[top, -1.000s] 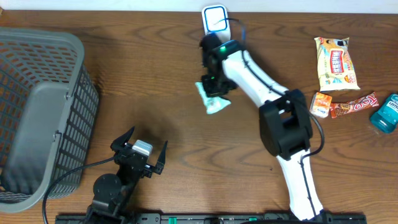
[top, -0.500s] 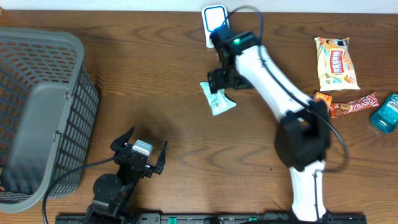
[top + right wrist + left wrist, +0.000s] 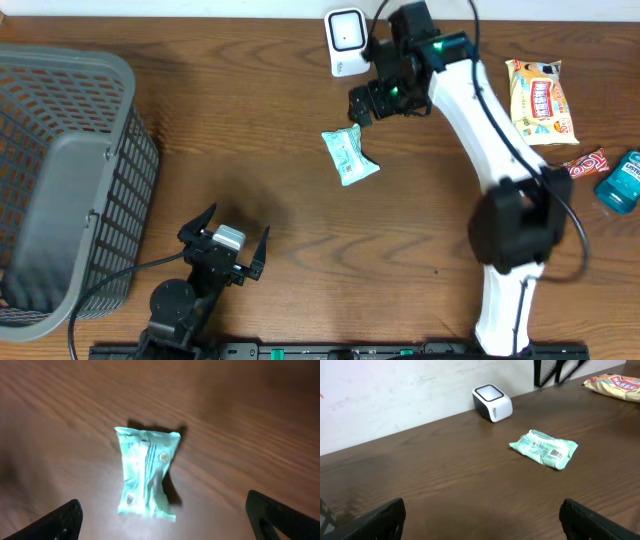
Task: Scan the item barcode
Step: 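Lift the mint packet and turn it with the right gripper, then rotate the mint packet upright and raise it toward the scanner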
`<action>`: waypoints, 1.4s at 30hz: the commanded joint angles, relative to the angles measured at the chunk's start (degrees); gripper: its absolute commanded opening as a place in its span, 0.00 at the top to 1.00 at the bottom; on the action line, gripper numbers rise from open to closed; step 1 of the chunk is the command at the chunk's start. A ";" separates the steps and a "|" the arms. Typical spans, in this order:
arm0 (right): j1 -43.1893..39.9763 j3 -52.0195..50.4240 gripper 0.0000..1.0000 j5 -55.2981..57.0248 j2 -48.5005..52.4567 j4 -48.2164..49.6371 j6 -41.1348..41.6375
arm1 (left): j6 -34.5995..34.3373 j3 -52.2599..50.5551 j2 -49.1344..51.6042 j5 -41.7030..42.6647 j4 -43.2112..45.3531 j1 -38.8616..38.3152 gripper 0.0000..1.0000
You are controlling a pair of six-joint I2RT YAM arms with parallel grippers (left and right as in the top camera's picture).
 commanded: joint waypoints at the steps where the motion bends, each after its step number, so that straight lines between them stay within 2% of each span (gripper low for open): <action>1: -0.70 -1.03 0.01 -9.42 5.75 1.55 -7.17 | -0.72 -0.96 -0.13 0.35 -1.36 -0.22 0.02; 8: -1.03 -1.03 0.01 -18.97 13.22 9.09 -8.11 | -0.72 -0.96 -0.13 0.35 -1.36 -0.22 0.02; 12: -0.81 -1.03 0.01 -20.11 15.87 10.19 -8.17 | -0.72 -0.96 -0.13 0.35 -1.36 -0.22 0.02; 20: -2.23 -1.09 0.01 -20.09 19.47 1.97 -22.32 | -0.72 -0.96 -0.13 0.35 -1.36 -0.22 0.02; 23: -2.93 -1.11 0.01 -19.89 19.74 1.25 -24.57 | -0.72 -0.96 -0.13 0.35 -1.36 -0.22 0.02; 25: -3.34 -1.14 0.09 -19.98 19.89 1.40 -25.49 | -0.72 -0.96 -0.13 0.35 -1.36 -0.22 0.02; 27: -3.63 -1.11 0.26 -20.11 20.15 1.55 -25.73 | -0.72 -0.96 -0.13 0.35 -1.36 -0.22 0.02; 29: -3.69 -1.18 0.34 -20.11 20.44 1.51 -26.23 | -0.72 -0.96 -0.13 0.35 -1.36 -0.22 0.02; 31: -3.65 -1.18 0.37 -20.11 20.81 1.53 -26.58 | -0.72 -0.96 -0.13 0.35 -1.36 -0.22 0.02; 34: -3.23 -1.18 0.35 -20.20 21.92 1.86 -27.10 | -0.72 -0.96 -0.13 0.35 -1.36 -0.22 0.02; 37: -2.78 -1.20 0.18 -21.18 23.06 2.19 -27.67 | -0.72 -0.96 -0.13 0.35 -1.36 -0.22 0.02; 38: -2.60 -1.20 0.18 -21.92 23.69 2.16 -28.70 | -0.72 -0.96 -0.13 0.35 -1.36 -0.22 0.02; 42: -2.14 -1.20 0.44 -24.02 25.03 2.01 -31.34 | -0.72 -0.96 -0.13 0.35 -1.36 -0.22 0.02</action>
